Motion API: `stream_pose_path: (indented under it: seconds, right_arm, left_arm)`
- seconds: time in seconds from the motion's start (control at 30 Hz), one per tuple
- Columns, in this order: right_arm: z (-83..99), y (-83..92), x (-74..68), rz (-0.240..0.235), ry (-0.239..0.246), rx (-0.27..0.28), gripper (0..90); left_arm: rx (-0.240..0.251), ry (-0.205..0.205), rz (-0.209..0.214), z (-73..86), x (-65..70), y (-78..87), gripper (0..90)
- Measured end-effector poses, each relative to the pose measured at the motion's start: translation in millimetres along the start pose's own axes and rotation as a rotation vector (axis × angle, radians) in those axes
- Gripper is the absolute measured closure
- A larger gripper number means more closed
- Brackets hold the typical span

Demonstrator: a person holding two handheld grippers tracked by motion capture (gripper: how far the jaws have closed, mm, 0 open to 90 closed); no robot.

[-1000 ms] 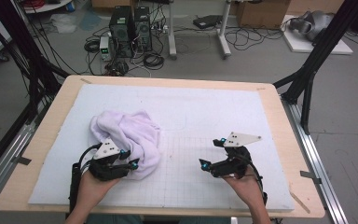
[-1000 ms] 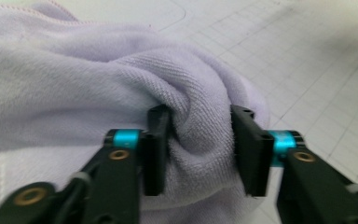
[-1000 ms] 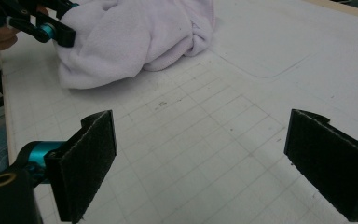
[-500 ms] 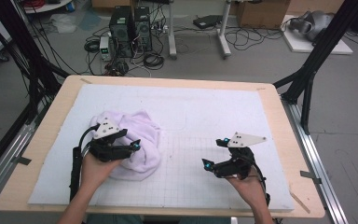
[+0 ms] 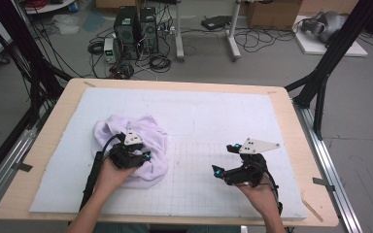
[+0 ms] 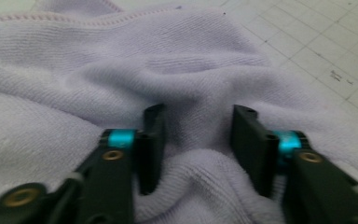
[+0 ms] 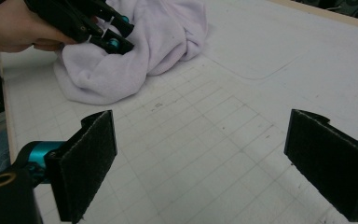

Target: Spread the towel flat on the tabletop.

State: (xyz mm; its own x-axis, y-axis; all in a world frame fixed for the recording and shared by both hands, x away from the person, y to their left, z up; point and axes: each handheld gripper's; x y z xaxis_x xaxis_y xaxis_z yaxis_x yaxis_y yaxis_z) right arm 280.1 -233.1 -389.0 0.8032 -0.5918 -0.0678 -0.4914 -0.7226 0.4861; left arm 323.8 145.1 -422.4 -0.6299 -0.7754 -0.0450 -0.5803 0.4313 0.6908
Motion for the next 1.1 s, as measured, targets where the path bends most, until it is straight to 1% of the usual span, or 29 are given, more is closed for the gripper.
stream_pose_path:
  seconds: [0.07,0.13,0.2,0.23,0.27,0.3,0.37,0.43,0.53,0.6,0.63,0.67,0.7,0.73,0.8,0.83,0.87,0.9,0.93,0.97,1.0,1.03,1.07,1.1]
  right_arm:
    - [0.3,-0.9,0.2,-0.002,-0.003,0.0,8.3]
    - [-0.1,-1.3,0.1,-0.004,0.0,0.002,8.3]
    - [-0.8,-0.6,0.6,-0.002,0.002,0.007,8.2]
    - [-1.2,-0.2,1.1,0.0,0.004,0.007,8.2]
    - [-1.9,0.6,0.9,-0.001,-0.001,0.006,8.3]
    - [-2.3,1.7,0.8,0.001,-0.004,0.007,8.2]
    - [-3.1,3.6,1.4,0.007,-0.002,0.016,8.2]
    - [-3.4,4.9,1.5,0.008,0.0,0.017,8.2]
    - [-3.6,5.5,0.8,0.011,0.003,0.015,8.2]
    - [-3.4,4.5,0.5,0.009,-0.002,0.011,8.2]
    - [-3.1,2.8,0.5,0.006,0.003,0.01,8.2]
    - [-3.0,1.7,0.0,0.003,0.001,0.008,8.3]
    - [-2.8,-2.9,-1.1,-0.007,0.003,0.004,8.3]
    - [-2.8,-2.9,-1.1,-0.007,0.003,0.004,8.3]
    - [-3.2,-8.3,-3.1,-0.021,0.006,-0.008,8.3]
    - [-4.0,-14.3,-4.6,-0.034,0.015,-0.013,10.6]
    - [-4.0,-14.3,-4.6,-0.034,0.015,-0.013,10.6]
    - [-4.6,-17.0,-6.2,-0.052,0.018,-0.02,14.9]
    - [-5.2,-20.1,-7.5,-0.066,0.036,-0.025,16.2]
    - [-6.0,-24.7,-9.5,-0.074,0.052,-0.036,17.5]
    - [-6.3,-27.6,-10.5,-0.082,0.059,-0.045,20.4]
    - [-6.9,-32.4,-11.4,-0.1,0.077,-0.057,23.9]
    - [-7.8,-39.8,-12.5,-0.112,0.081,-0.07,27.9]
    - [-7.8,-39.8,-12.5,-0.112,0.081,-0.07,27.9]
  left_arm:
    - [-0.005,0.01,0.011,-1.2,-0.6,-1.6,74.1]
    - [0.006,0.017,0.026,-2.6,-0.3,0.7,78.6]
    - [0.022,0.019,0.058,-5.0,2.3,5.1,80.3]
    - [0.037,0.021,0.08,-6.5,4.8,7.9,80.6]
    - [0.063,0.02,0.111,-7.7,8.2,11.2,80.7]
    - [0.094,0.015,0.145,-8.8,12.2,14.6,80.7]
    - [0.124,0.008,0.214,-11.8,23.1,19.7,80.7]
    - [0.138,-0.006,0.258,-13.3,34.7,22.2,80.7]
    - [0.149,-0.045,0.298,-14.5,52.4,25.6,80.7]
    - [0.154,-0.064,0.343,-14.3,65.6,27.9,80.7]
    - [0.158,-0.068,0.357,-14.1,70.1,28.7,80.7]
    - [0.163,-0.076,0.382,-13.7,75.9,29.3,80.7]
    - [0.161,-0.092,0.41,-13.3,81.2,29.6,80.6]
    - [0.158,-0.104,0.429,-12.7,86.8,29.5,80.6]
    - [0.15,-0.132,0.438,-11.1,93.7,28.7,80.3]
    - [0.145,-0.14,0.436,-10.3,94.5,28.5,77.2]
    - [0.146,-0.141,0.434,-9.7,93.7,28.7,77.2]
    - [0.144,-0.135,0.44,-9.5,91.8,29.9,72.8]
    - [0.145,-0.126,0.454,-9.8,89.0,32.1,67.4]
    - [0.147,-0.123,0.456,-9.8,87.6,34.1,61.9]
    - [0.156,-0.127,0.446,-9.2,85.3,38.3,58.6]
    - [0.163,-0.13,0.438,-8.8,82.7,42.1,55.6]
    - [0.171,-0.123,0.434,-8.5,80.7,45.1,51.9]
    - [0.178,-0.116,0.432,-8.3,76.7,49.5,51.9]
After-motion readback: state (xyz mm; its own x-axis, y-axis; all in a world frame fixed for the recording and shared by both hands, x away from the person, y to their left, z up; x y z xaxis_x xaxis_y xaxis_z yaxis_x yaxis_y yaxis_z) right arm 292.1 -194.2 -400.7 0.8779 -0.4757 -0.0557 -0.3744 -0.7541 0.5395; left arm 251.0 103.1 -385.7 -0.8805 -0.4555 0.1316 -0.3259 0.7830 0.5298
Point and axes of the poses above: each handheld gripper's, and its own axes: y roughly backward along the jaws, z roughly out of its underside, x roughly to its right, and after that the axes turned 2 degrees about y, right-handed
